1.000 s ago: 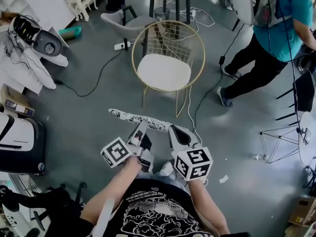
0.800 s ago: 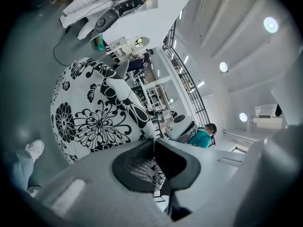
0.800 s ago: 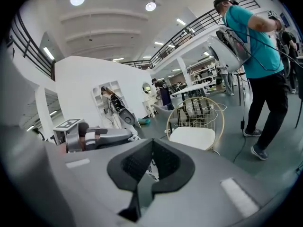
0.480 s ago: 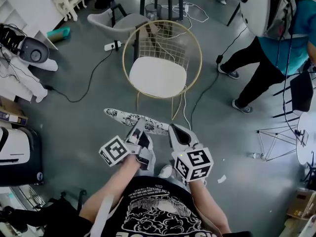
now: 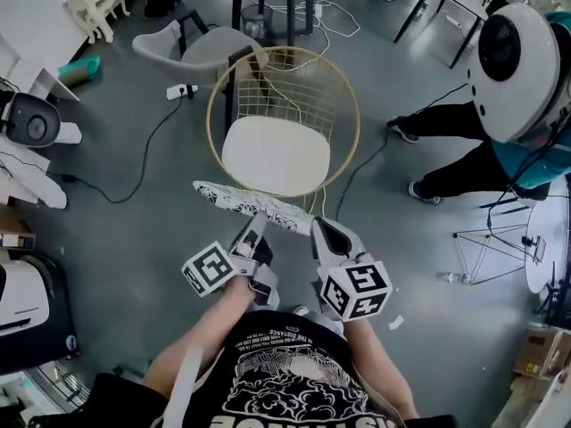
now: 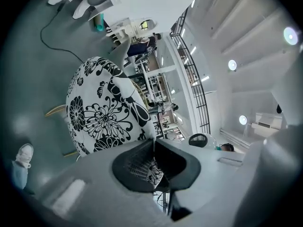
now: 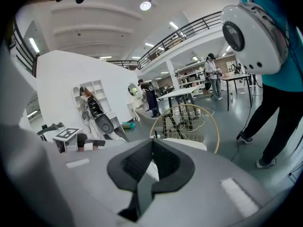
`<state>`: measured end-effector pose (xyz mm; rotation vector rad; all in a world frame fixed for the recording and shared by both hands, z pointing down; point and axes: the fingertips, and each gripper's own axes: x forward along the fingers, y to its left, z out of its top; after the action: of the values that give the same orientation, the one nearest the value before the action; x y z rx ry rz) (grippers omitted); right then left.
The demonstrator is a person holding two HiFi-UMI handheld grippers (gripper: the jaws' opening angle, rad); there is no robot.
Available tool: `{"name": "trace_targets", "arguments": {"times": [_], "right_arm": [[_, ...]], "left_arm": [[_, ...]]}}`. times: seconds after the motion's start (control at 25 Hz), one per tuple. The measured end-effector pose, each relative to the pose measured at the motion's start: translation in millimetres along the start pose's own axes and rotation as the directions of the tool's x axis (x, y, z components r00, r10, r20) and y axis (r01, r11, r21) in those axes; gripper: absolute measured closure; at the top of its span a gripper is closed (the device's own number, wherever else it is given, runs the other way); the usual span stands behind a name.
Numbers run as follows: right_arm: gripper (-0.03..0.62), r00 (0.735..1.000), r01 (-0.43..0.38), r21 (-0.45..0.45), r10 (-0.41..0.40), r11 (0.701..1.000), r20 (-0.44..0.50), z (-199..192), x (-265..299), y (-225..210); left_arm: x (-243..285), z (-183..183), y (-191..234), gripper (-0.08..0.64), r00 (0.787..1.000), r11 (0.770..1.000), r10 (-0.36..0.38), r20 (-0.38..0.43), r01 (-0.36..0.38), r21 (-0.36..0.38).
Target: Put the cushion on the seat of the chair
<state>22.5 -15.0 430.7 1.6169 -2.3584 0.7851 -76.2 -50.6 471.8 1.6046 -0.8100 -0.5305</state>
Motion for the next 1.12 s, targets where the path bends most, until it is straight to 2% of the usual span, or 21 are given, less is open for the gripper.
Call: {"name": "trace_targets", "arguments": {"times": [0.08,0.16,0.4,0.6,1.12], "right_arm": [[0.598,1.0,0.016,-0.005,-0.016,1.0,-0.002,6,11,-1],[0.598,1.0,0.026,-0.011,-0.026,1.0,-0.001,13,21,-3],[0.598,0.999,0.043,-0.034,-0.043,0.998,0.003,23,42,-10],[0.598,0.999,0.04,-0.02,-0.04,0.999,0.0,27,53,-21],[0.598,0.993,-0.116,-0.01,0.116,0.993,-0.038,51,103,-78]], "left_arm": [[10,9,0,0.549,1.0,1.0,-0.013,-0.008,0.012,-0.023],[19,18,9,0.549,0.999,1.0,0.02,-0.027,-0.02,-0.003],[50,36,14,0.549,0.998,0.999,0.019,-0.06,-0.018,0.03],[70,43,13,0.549,0.998,1.0,0.009,-0.055,-0.008,0.018],[157,61,14,0.549,0.996,0.993,0.083,0.021,-0.084,0.082]]}}
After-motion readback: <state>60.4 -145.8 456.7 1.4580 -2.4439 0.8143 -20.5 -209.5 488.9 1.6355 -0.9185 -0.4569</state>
